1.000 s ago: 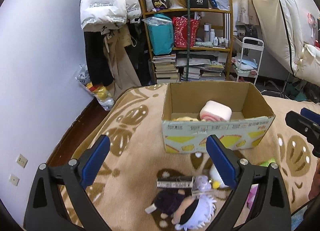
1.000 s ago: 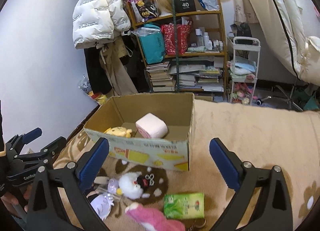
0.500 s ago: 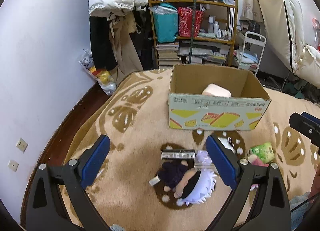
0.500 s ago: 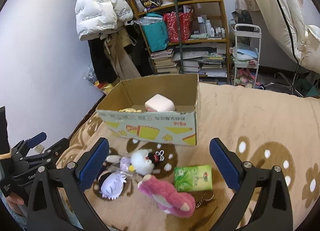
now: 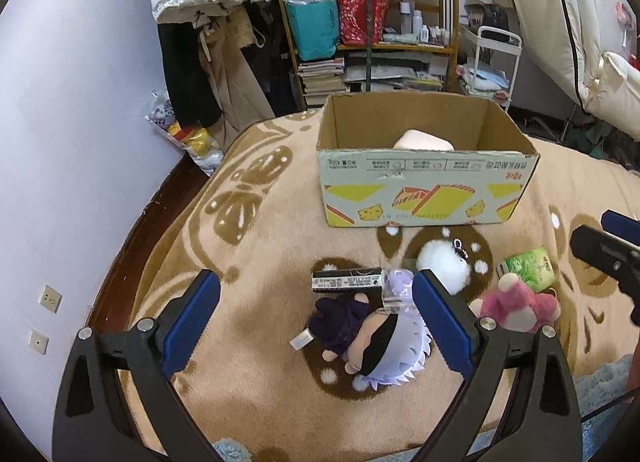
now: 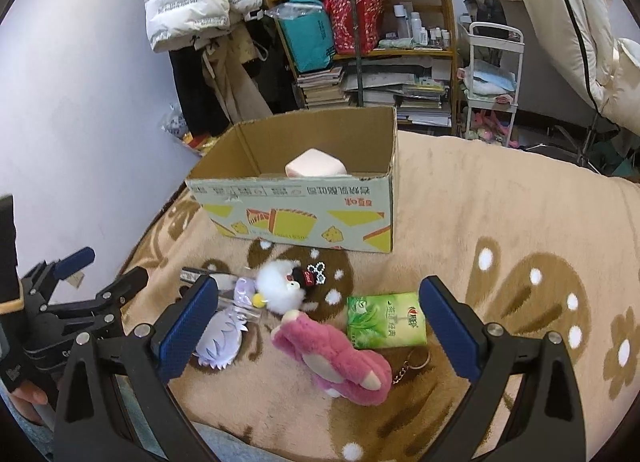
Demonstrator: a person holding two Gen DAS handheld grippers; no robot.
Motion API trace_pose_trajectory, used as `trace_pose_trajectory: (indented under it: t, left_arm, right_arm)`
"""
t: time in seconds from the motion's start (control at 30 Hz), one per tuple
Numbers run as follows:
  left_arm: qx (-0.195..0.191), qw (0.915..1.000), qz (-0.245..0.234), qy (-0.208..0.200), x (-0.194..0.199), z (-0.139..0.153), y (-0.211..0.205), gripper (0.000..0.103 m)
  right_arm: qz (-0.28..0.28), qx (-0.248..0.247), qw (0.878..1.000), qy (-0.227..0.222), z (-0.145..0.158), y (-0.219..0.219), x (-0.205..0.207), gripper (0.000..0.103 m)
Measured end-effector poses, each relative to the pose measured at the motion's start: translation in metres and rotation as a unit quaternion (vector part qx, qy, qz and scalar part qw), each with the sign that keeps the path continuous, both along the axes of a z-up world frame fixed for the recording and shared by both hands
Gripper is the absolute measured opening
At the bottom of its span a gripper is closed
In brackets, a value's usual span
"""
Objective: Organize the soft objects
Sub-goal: 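Withdraw both open tools from the box back toward the remaining toys, then lower the left tool onto the white-haired doll while the right tool lowers onto the pink plush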
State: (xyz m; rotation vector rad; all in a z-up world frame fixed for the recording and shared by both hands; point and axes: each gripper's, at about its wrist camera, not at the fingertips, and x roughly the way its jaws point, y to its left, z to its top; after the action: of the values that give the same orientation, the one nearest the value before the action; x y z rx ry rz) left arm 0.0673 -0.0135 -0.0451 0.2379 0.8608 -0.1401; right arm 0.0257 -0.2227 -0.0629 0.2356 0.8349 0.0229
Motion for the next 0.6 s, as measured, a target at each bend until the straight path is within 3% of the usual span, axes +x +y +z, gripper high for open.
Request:
trace_pose_trajectory:
  t: [0.6]
  left_arm:
    - [0.040,0.9938,-0.041,0.095,0.015,-0.048,-0.028,0.096]
  right_arm:
    - [0.012,0.004,0.997,0.076,-0.037,0.003,0.022,0.103]
